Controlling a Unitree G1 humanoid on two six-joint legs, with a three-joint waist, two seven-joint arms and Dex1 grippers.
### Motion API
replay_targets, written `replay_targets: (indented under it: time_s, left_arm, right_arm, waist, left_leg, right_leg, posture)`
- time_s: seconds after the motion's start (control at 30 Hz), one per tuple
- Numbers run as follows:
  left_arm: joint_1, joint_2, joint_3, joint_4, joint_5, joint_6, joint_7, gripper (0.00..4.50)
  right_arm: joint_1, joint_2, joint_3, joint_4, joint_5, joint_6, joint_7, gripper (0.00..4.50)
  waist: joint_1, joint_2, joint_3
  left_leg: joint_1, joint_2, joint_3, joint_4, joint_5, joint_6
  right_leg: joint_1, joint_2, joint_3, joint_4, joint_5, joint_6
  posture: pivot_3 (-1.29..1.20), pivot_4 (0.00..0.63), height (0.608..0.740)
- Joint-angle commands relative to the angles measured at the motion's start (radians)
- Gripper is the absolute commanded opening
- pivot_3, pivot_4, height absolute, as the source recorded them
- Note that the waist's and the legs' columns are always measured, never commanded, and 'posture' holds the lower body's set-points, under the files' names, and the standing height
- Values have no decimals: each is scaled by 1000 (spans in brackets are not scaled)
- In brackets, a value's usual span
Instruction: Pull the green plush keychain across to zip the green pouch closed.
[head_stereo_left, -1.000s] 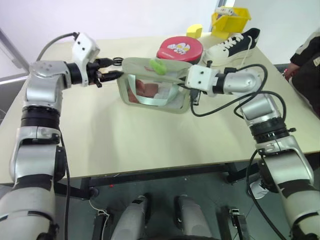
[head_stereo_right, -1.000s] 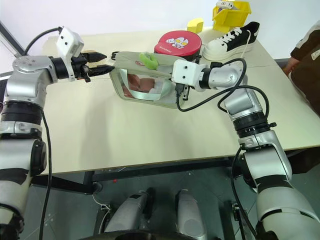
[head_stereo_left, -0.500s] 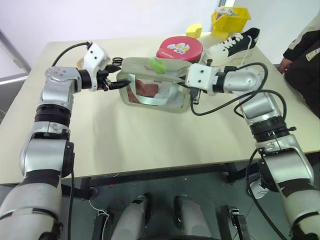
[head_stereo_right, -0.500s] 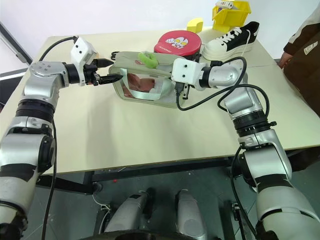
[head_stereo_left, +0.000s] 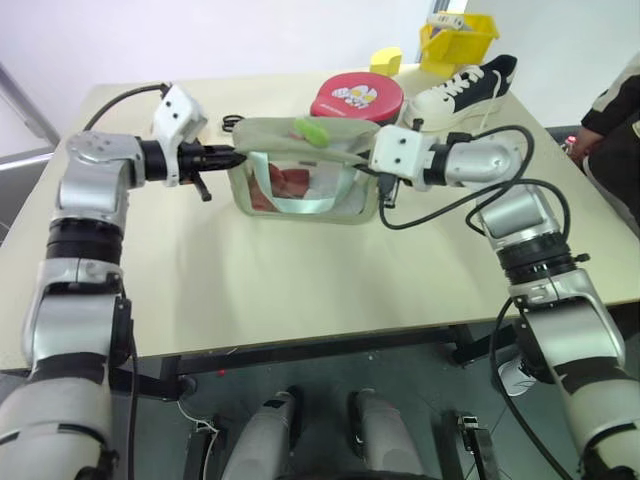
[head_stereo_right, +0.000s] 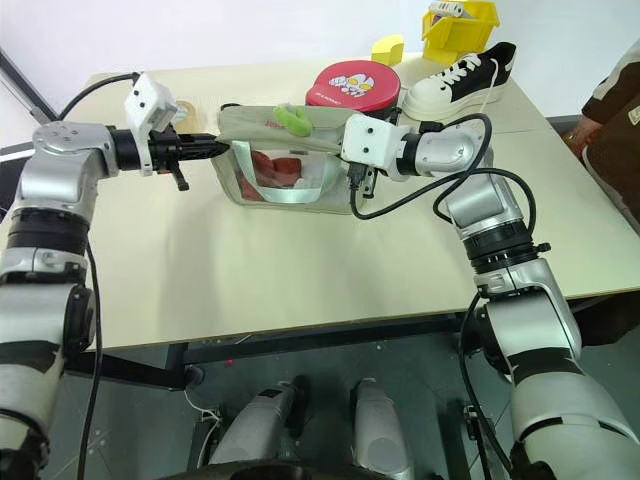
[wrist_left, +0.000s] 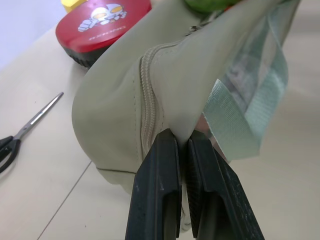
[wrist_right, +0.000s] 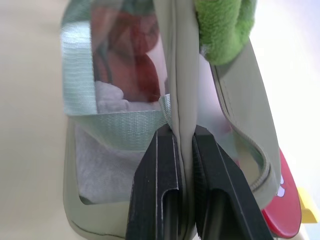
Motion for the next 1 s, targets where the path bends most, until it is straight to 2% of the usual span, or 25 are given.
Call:
replay_targets:
  time_s: [0.03, 0.1, 0.2, 0.23, 0.33, 0.4, 0.6, 0.77, 0.87, 1.0]
  left_arm:
    - [21, 11, 1, -61, -1, -14, 16, 0]
    - [29, 14, -5, -72, 3, -16, 18, 0]
    - [35, 18, -6, -84, 3, -17, 23, 0]
    - [37, 18, -6, -87, 4, -19, 24, 0]
    - [40, 18, -8, -92, 5, -23, 26, 0]
    - [41, 18, -9, -93, 5, -25, 28, 0]
    - [46, 11, -12, -104, 7, -29, 37, 0]
    - [59, 18, -8, -125, 6, -21, 39, 0]
    - [68, 22, -5, -134, 4, -18, 44, 0]
    - [74, 22, -3, -144, 1, -12, 50, 0]
  right_arm:
    - [-26, -4, -32, -25, 23, 4, -2, 1585]
    - [-35, -33, -33, -23, 22, -3, 18, 2658]
    - [-83, -57, -64, -48, 77, 96, 81, 4279]
    - [-98, -49, -77, -82, 123, 166, 111, 4454]
    - [-158, 28, -123, -163, 249, 391, 113, 4454]
    - [-180, 79, -131, -185, 277, 457, 84, 4454]
    - [-191, 215, -86, -103, 262, 467, -1, 4454]
    - [-194, 213, -61, -44, 251, 481, -3, 4454]
    - [-198, 206, -71, -39, 264, 515, 3, 3613]
    - [-190, 192, -69, -38, 257, 519, 4, 1614]
  waist:
    - [2, 0, 0]
    - [5, 0, 0]
    - [5, 0, 0]
    - [3, 0, 0]
    - [-3, 0, 0]
    - [-3, 0, 0]
    - [5, 0, 0]
    - [3, 0, 0]
    - [0, 0, 0]
    - [1, 0, 0]
  left_leg:
    - [0, 0, 0, 0, 0, 0]
    - [0, 0, 0, 1, 0, 0]
    - [0, 0, 0, 1, 0, 0]
    - [0, 0, 0, 1, 0, 0]
    - [0, 0, 0, 0, 0, 0]
    - [0, 1, 0, 0, 0, 0]
    - [0, 0, -1, 0, 0, 0]
    - [0, 0, -1, 0, 0, 0]
    - [0, 0, -1, 0, 0, 0]
    - [0, 0, -1, 0, 0, 0]
  right_leg:
    - [0, 0, 0, 0, 0, 0]
    - [1, 0, 0, 0, 0, 0]
    - [1, -1, 0, 0, 0, 0]
    - [1, -1, 0, 0, 0, 0]
    - [0, -1, 0, 0, 0, 0]
    - [0, 0, 0, 0, 0, 0]
    - [1, -1, 0, 0, 0, 0]
    - [0, -1, -1, 0, 0, 0]
    - [0, 0, 0, 1, 0, 0]
    - [0, 0, 0, 1, 0, 0]
  posture:
    - [0, 150, 740]
    - [0, 150, 740]
    - [0, 150, 740]
    - [0, 150, 740]
    - [0, 150, 740]
    - [0, 150, 740]
    - [0, 150, 740]
    - [0, 150, 740]
    - [0, 150, 740]
    - [0, 150, 740]
